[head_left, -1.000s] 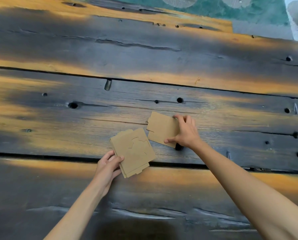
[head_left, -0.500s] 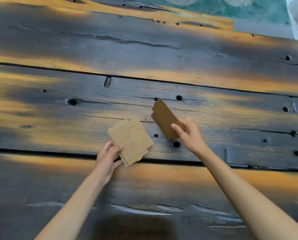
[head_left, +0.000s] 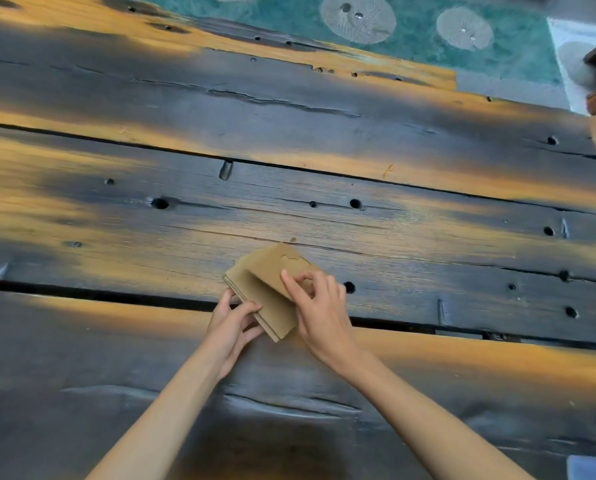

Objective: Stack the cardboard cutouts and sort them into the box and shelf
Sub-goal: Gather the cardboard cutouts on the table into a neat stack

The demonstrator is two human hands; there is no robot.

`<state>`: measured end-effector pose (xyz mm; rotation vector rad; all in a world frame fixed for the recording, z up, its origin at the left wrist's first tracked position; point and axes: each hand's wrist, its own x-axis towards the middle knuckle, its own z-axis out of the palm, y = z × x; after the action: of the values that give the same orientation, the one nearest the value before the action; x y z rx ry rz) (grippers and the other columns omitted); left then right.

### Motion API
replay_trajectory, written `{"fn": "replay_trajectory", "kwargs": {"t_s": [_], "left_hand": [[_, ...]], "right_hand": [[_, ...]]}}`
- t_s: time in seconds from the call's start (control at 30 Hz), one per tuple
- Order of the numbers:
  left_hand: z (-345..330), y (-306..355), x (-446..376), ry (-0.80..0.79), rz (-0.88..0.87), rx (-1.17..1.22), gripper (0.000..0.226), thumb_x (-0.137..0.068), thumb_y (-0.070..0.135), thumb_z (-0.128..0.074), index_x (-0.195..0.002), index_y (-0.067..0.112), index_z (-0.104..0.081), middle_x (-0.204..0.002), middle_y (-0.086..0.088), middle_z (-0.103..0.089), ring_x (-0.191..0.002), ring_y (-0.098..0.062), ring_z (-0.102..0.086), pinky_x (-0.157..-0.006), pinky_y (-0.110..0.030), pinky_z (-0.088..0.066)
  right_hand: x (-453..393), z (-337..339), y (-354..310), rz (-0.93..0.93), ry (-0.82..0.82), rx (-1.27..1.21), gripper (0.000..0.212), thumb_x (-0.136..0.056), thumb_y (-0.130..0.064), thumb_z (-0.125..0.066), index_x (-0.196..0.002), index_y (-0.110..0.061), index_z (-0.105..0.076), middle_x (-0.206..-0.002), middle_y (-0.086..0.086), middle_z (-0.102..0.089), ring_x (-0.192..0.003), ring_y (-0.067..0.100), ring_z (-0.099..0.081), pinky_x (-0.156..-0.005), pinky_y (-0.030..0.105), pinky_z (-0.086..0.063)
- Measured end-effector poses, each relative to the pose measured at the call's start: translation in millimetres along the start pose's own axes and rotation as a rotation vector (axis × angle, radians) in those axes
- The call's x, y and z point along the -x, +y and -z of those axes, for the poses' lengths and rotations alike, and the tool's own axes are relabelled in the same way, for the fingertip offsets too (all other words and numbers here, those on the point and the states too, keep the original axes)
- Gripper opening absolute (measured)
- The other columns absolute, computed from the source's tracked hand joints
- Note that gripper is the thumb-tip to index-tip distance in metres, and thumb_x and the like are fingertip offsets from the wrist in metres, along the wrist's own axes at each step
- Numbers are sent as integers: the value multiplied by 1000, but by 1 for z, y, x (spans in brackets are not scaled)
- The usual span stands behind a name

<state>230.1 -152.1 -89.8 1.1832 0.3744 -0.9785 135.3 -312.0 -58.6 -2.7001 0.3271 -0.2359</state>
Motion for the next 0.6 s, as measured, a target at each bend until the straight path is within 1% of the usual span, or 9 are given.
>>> {"fn": "replay_trajectory", "kwargs": {"t_s": [0.07,0.17,0.23,0.33,0.4,0.5,0.6], "left_hand": [[-2,-2,7,-35,-11,28,42,-89,-1,-64,-123,24,-59,-107,-11,-77,-99,-24,-76,-79,-42,-62],[-3,-4,17,-74,-18,83,50,-83,3,-69,-125,27,-58,-112,-10,-77,-103,-22,-75,-81,-41,-62],[-2,-4,23,-98,-23,111,51,-85,0,-67,-127,27,-56,-115,-10,-76,-104,-22,-75,-80,-40,-62],[-1,-4,30,-134,-34,122,52,-89,-4,-62,-130,26,-55,-118,-10,-75,-106,-23,-74,-81,-41,-62],[-1,-4,35,-161,-39,133,54,-87,-4,-61,-133,25,-54,-117,-10,-74,-104,-24,-74,-82,-43,-62],[-3,-2,42,-222,-56,161,55,-82,2,-63,-132,24,-56,-114,-8,-75,-101,-23,-74,-84,-45,-61],[-8,0,48,-236,-69,161,52,-84,14,-65,-134,24,-55,-119,-8,-73,-105,-25,-72,-94,-50,-57]], "right_hand": [[6,-1,-6,9,-29,9,58,-87,-4,-62,-143,-17,-56,-122,15,-59,-98,31,-55,-80,37,-31],[14,0,-10,27,-80,-7,60,-87,-9,-59,-146,-18,-52,-128,15,-55,-108,30,-53,-85,42,-36],[19,3,-14,41,-118,-19,62,-88,-14,-57,-149,-20,-47,-132,14,-52,-113,29,-49,-87,45,-39],[21,10,-18,46,-156,-34,63,-89,-19,-54,-150,-22,-43,-137,11,-48,-118,26,-44,-91,45,-37],[23,14,-20,53,-159,-39,62,-89,-21,-52,-151,-23,-43,-139,11,-48,-119,26,-43,-92,44,-36],[25,19,-23,70,-146,-26,61,-90,-24,-45,-150,-22,-43,-139,10,-47,-119,25,-42,-92,42,-34],[28,24,-21,86,-115,-11,61,-89,-24,-43,-150,-22,-44,-138,10,-48,-119,25,-43,-93,41,-31]]}}
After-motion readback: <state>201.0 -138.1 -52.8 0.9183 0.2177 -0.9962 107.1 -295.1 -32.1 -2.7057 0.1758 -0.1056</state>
